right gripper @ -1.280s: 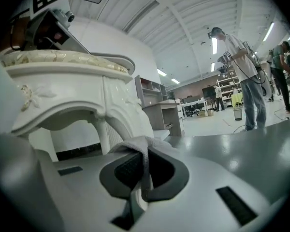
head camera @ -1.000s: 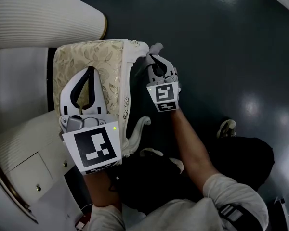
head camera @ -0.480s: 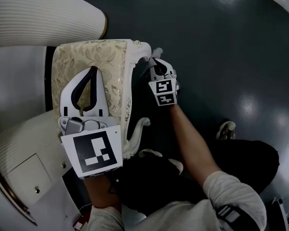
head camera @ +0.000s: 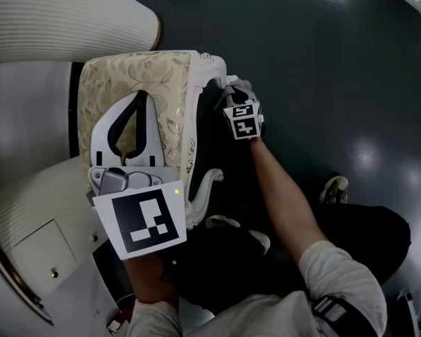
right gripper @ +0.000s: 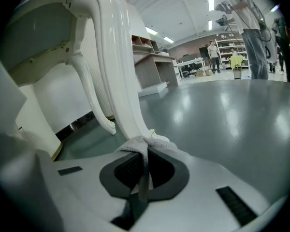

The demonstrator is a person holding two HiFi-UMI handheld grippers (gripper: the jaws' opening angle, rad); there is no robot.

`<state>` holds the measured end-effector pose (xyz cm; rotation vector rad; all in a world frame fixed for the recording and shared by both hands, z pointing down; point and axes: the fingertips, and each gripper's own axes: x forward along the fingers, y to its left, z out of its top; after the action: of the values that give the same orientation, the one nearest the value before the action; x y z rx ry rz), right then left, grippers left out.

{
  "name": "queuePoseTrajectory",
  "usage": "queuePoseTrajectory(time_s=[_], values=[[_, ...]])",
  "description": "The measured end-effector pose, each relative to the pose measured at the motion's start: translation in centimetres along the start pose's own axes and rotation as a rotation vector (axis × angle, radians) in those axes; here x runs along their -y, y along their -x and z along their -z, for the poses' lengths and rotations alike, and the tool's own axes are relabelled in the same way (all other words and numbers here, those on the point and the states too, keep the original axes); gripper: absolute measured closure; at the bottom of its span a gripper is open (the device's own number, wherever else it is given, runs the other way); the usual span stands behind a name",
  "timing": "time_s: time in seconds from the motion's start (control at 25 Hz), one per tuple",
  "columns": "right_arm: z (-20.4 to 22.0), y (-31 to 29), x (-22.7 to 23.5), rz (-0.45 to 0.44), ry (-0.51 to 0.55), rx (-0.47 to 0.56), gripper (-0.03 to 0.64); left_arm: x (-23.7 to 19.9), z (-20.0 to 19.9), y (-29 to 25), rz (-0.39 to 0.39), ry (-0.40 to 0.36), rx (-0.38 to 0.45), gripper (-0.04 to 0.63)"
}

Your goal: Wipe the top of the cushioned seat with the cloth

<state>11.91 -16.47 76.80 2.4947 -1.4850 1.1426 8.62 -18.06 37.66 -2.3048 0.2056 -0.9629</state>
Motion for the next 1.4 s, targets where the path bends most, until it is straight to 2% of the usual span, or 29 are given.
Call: queuePoseTrajectory(time_s=[0.12, 0.28, 0.56, 0.68, 1.0, 1.24, 1.4], values=[[-0.1, 0.1, 0.0, 0.0, -0.002, 0.006, 0.603, 0.1, -0.1, 0.1, -0.005, 0.002, 0.008, 0.581], [-2.3, 1.5, -0.5, -0.011, -0.01, 0.076, 0.603, 0.2, -0.1, 0.1, 0.007, 0.007, 0.005, 0.581], [-8.2, 6.3, -2.0, -0.043, -0.118, 0.27, 0.603, -0.2, -0.1, 0.3, -0.004, 0.023, 0.016, 0.581], [-10.9, 8.7, -2.5, -0.049, -0.126, 0.346, 0.603, -0.5, -0.2, 0.5, -0.017, 0.04, 0.033, 0.581], [-16.9, 14.0, -3.9, -0.036, 0.029, 0.478, 0.603, -1.2, -0.2, 1.0, -0.018, 0.122, 0.077, 0.581], [-20.4, 17.7, -7.1, -0.128, 0.148, 0.554, 0.603, -1.7, 0.4, 1.3, -0.007, 0.169, 0.072, 0.581], [-21.4, 19.4, -9.4, -0.18, 0.278, 0.583, 0.603, -1.8, 0.3, 1.3, -0.011, 0.173, 0.08, 0.581]])
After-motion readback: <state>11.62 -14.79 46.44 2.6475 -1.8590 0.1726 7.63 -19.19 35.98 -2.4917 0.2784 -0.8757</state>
